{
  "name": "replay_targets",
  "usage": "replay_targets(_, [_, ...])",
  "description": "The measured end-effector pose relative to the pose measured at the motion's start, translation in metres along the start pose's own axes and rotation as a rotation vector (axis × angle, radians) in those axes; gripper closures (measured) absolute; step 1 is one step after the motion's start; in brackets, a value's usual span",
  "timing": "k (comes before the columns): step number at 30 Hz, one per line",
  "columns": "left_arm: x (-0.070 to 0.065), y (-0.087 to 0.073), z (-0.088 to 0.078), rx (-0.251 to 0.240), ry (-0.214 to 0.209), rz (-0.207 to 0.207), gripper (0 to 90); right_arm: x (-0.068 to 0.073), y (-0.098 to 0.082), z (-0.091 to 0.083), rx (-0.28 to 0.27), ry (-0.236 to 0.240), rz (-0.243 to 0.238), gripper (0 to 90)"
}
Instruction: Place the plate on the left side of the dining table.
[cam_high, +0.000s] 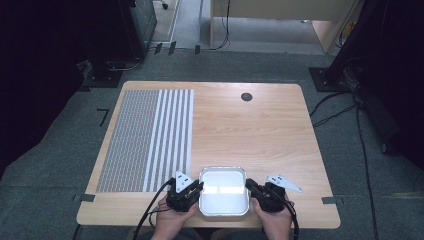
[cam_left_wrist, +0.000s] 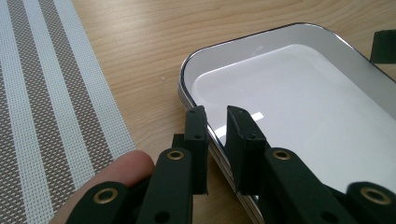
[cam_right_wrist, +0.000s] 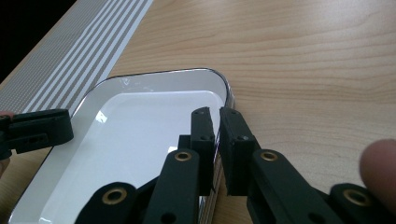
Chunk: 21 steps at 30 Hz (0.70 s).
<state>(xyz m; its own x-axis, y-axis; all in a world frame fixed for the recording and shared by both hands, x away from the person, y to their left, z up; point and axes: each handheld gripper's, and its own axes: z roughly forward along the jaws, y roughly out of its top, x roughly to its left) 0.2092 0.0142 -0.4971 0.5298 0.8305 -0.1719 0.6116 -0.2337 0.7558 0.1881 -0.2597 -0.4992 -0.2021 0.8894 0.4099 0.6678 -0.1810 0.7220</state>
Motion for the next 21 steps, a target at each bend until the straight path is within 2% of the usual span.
replay_targets(11, [-0.0011,-0.0015,-0.0004,-0.009,0.007,0.015,80.5,-0.003,-0.0007,0.0013,0.032,0.006,0.062,88.7])
replay_targets(15, [-0.0019,-0.0019,0.0005,-0.007,0.01,0.014,80.9,-0.0056,0.0013,-0.0021,0.025,0.033,0.105,89.3])
replay_targets(21, [-0.0032,-0.0026,0.0007,-0.011,0.017,0.024,81.1,-0.0074,0.0005,-0.0015,0.032,0.051,0.123,86.8])
